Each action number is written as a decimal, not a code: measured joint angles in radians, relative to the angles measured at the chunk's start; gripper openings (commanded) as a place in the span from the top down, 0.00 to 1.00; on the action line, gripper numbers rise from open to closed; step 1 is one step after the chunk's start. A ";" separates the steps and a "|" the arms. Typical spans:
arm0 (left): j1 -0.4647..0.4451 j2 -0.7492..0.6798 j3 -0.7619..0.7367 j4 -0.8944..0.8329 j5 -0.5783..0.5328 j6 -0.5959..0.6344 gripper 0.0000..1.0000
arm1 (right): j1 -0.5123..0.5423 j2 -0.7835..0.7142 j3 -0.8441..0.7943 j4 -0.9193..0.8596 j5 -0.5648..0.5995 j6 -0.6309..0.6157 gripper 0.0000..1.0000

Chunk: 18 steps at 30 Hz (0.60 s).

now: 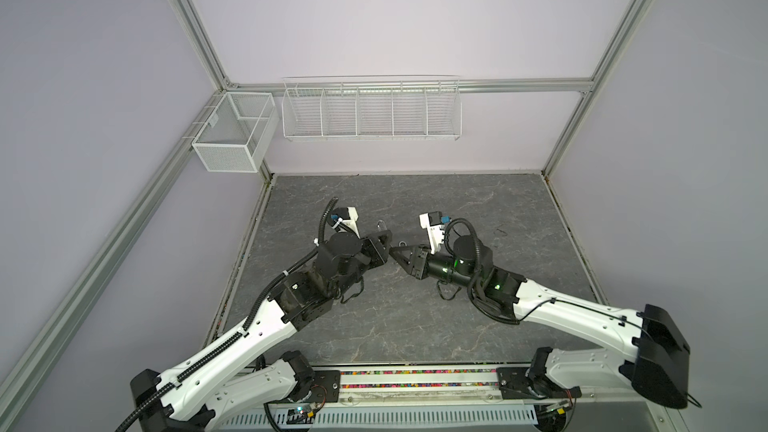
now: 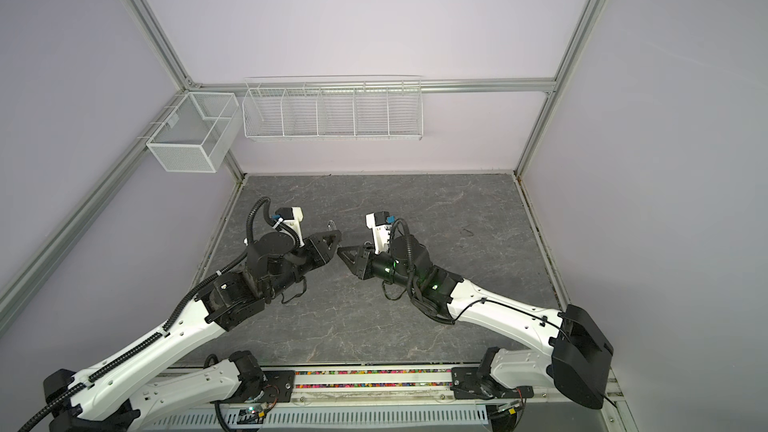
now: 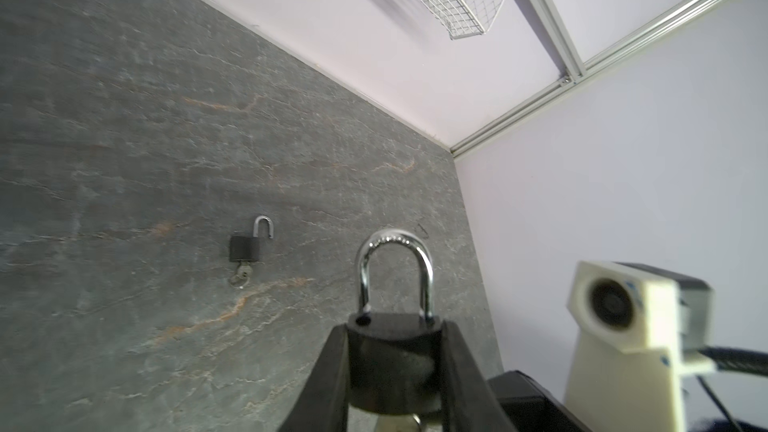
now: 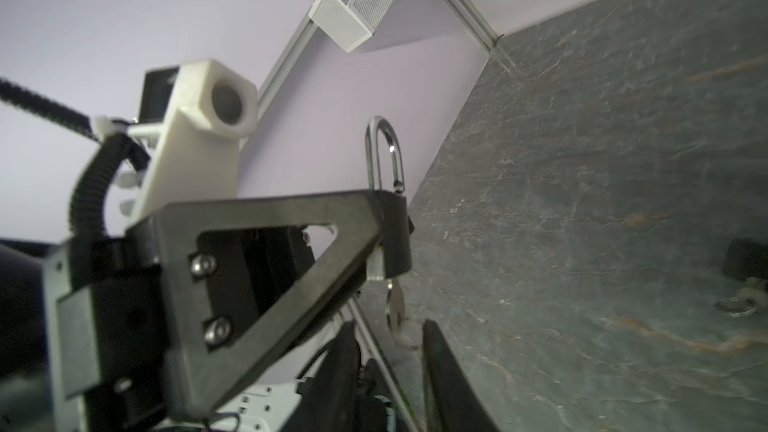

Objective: Unlock with the key
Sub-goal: 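Open the right gripper and draw it back from the key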

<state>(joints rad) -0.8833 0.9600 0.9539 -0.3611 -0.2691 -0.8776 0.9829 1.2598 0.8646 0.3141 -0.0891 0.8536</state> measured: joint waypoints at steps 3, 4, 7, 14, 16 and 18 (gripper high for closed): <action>0.000 0.005 0.026 -0.040 -0.034 0.040 1.00 | 0.002 -0.018 0.021 -0.055 0.018 -0.040 0.53; 0.000 0.006 0.033 -0.052 -0.046 0.053 1.00 | 0.002 -0.033 0.023 -0.076 0.026 -0.053 0.48; 0.000 0.006 0.037 -0.071 -0.066 0.100 1.00 | 0.002 -0.082 0.035 -0.173 0.064 -0.106 0.38; -0.002 -0.010 0.007 -0.077 -0.050 0.240 1.00 | -0.003 -0.163 0.122 -0.440 0.169 -0.235 0.23; -0.018 -0.038 -0.056 -0.043 -0.035 0.283 1.00 | -0.009 -0.172 0.143 -0.519 0.191 -0.268 0.20; -0.043 -0.059 -0.123 -0.011 -0.016 0.322 1.00 | -0.014 -0.175 0.151 -0.584 0.206 -0.294 0.17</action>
<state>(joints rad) -0.9268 0.9009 0.8307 -0.3725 -0.2852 -0.5560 0.9684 1.0843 1.0161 -0.2699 0.1169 0.5591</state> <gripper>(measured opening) 0.288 0.803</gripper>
